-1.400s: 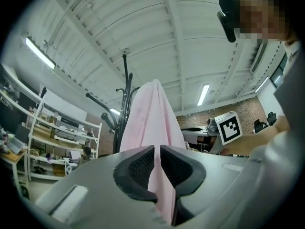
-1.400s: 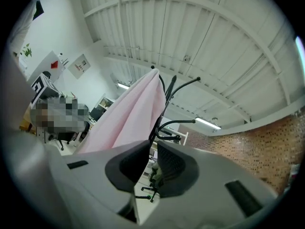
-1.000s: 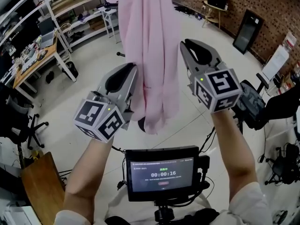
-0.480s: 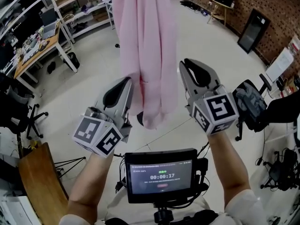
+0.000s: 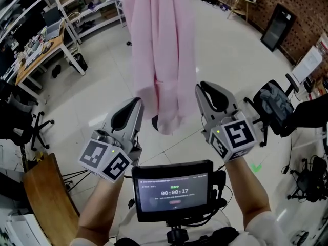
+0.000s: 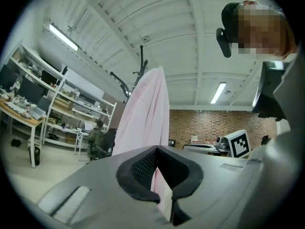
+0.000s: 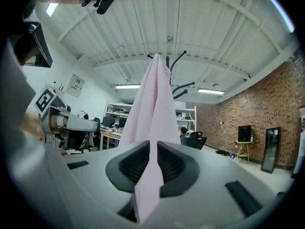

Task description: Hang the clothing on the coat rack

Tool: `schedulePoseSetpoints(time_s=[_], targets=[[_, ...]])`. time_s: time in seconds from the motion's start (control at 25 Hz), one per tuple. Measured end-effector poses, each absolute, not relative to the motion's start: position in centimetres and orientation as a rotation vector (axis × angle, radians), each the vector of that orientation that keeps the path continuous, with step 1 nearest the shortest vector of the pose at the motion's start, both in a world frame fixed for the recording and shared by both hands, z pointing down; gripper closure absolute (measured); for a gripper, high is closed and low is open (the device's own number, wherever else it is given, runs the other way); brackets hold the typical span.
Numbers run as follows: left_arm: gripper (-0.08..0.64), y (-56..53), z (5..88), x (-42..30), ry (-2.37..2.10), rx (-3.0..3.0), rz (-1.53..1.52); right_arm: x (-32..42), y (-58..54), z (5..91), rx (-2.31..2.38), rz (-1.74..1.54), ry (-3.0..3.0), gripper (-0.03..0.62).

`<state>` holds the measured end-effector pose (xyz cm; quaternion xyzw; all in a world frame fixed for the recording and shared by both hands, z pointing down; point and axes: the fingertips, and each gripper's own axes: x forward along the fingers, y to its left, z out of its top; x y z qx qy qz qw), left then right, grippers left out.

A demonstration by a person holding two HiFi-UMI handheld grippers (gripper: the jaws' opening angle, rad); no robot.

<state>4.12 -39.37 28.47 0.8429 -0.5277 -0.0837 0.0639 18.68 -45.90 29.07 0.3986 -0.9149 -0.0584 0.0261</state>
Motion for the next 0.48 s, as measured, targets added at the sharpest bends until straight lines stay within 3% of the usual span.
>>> schedulePoseSetpoints(time_s=[0.48], targets=[[0.555,-33.9,32.4,4.1,-1.465,2.522,-0.153,18.2,-40.5,32.0,1.301,-0.044,-2.78,0.531]])
